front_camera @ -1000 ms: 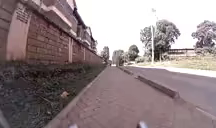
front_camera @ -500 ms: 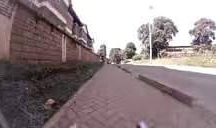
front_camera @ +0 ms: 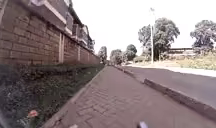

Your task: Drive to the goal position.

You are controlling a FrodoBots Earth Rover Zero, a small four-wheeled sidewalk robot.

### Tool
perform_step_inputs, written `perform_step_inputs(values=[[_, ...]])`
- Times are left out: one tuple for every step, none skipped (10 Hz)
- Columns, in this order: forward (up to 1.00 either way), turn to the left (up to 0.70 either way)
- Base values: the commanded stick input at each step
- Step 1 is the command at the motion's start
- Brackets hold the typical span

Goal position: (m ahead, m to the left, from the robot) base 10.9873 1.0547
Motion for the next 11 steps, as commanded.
perform_step_inputs(values=[[1.0,0.0],[1.0,0.0],[1.0,0.0],[1.0,0.0],[1.0,0.0],[1.0,0.0],[1.0,0.0],[1.0,0.0],[1.0,0.0],[1.0,0.0],[1.0,0.0]])
